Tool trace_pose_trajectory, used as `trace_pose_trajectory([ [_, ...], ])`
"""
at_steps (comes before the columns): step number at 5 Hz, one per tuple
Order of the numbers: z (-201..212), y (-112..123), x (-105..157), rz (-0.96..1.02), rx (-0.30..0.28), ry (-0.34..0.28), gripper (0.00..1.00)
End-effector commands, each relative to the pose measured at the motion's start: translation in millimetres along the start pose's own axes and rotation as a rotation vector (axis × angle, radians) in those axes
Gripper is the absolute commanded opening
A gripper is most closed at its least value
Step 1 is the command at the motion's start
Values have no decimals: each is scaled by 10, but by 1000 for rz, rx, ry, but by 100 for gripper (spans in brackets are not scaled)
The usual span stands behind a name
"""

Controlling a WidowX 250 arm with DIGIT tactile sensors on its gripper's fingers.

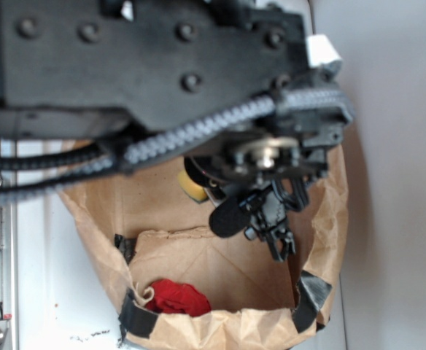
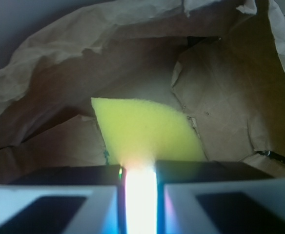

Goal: Grab the green sponge.

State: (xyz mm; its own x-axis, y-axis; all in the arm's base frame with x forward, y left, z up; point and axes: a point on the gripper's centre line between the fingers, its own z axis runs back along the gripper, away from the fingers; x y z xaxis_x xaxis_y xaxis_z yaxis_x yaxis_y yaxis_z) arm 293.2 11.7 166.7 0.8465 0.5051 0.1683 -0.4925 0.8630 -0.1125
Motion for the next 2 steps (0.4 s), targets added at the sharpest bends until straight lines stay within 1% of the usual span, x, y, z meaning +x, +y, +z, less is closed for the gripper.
trace_pose_trajectory([
  [1, 444, -26, 141, -35, -65, -63, 0],
  [2, 467, -25, 125, -41, -61, -66, 0],
])
